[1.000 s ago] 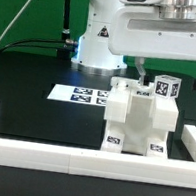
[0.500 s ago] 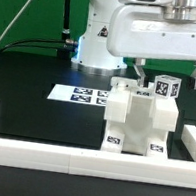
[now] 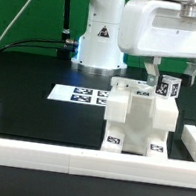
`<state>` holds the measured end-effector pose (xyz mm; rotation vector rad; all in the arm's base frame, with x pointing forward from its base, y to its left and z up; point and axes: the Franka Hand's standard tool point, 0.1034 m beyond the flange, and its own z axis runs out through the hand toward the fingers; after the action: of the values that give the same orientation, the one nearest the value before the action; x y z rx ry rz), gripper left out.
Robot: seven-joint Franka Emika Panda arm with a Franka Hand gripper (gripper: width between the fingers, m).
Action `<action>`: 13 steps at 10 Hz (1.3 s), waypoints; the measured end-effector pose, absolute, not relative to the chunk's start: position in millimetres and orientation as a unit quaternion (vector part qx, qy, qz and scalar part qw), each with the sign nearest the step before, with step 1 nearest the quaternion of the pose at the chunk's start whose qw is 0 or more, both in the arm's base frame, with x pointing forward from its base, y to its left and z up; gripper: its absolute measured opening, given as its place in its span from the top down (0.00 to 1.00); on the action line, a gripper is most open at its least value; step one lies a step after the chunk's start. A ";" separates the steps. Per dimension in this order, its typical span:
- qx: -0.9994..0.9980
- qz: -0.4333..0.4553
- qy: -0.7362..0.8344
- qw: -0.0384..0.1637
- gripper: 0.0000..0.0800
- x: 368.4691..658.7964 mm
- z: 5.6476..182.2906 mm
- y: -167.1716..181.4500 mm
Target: Assemble chair
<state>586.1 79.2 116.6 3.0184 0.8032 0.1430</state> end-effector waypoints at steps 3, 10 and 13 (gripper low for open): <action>0.987 0.046 0.153 0.002 0.64 586.1 116.5 79.3; 0.977 0.044 -0.206 -0.023 0.64 589.1 115.0 74.9; 0.921 0.033 -0.386 -0.043 0.64 588.4 115.1 80.7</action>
Offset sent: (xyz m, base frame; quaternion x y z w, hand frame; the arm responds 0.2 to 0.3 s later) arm 0.0096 -0.0059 0.0002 -0.0311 0.0035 0.1438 0.9891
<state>588.4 80.7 115.1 2.9760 -1.2462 0.1067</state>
